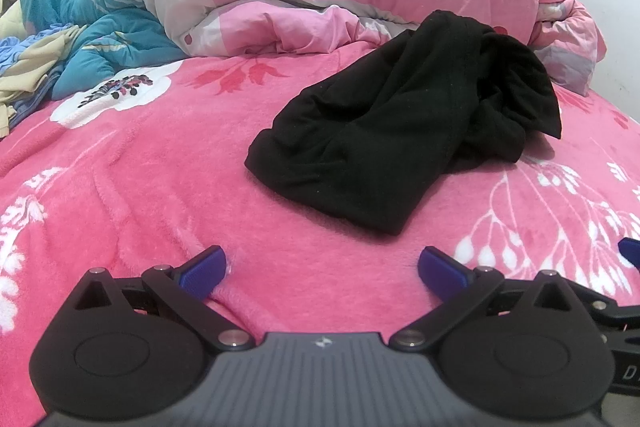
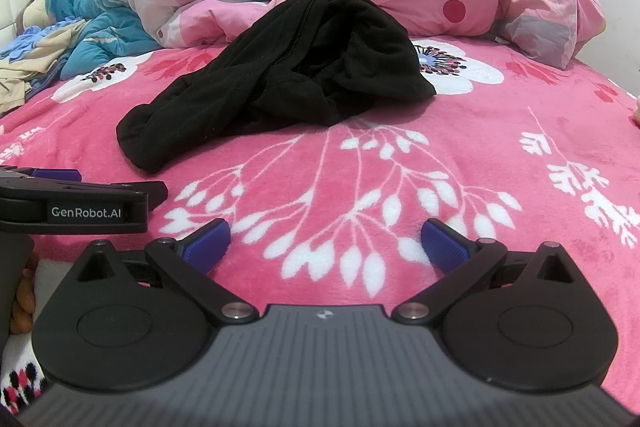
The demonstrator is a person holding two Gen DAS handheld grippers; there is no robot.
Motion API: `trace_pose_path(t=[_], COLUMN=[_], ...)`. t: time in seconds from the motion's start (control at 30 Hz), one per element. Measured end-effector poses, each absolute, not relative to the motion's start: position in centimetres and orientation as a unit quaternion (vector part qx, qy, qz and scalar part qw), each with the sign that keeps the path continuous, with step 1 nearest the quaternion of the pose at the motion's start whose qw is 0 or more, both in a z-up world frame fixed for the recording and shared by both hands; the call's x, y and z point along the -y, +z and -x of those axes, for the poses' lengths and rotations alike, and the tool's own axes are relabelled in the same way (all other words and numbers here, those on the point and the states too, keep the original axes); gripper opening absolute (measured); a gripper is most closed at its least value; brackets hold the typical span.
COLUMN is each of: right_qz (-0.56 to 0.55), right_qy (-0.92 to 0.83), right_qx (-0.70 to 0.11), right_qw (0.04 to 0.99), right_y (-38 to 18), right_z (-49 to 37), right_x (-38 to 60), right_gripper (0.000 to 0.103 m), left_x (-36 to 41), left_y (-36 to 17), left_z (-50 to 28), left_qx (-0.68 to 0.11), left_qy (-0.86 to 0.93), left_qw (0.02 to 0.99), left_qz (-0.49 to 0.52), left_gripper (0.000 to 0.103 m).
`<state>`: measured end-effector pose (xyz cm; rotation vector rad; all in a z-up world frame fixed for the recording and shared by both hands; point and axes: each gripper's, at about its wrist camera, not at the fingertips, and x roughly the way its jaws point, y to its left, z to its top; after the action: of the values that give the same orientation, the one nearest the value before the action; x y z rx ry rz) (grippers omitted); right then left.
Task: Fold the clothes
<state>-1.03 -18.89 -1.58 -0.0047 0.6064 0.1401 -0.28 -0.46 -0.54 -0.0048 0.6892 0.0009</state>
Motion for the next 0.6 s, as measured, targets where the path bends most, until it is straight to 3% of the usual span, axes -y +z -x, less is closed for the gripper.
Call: trace_pose_path(t=[0.6], right_qz=[0.002], right_qy=[0.069], right_qx=[-0.297], right_qw=[0.952], right_y=[-1.64], right_z=[1.07], right_x=[18.88], right_gripper=[0.102], left_x=[0.36], left_y=[-0.49], left_z=[0.27], left_qx=[-0.338], left_qy=[-0.001], left_qw=[0.941], left_qz=[0.0], left_gripper=[0.103])
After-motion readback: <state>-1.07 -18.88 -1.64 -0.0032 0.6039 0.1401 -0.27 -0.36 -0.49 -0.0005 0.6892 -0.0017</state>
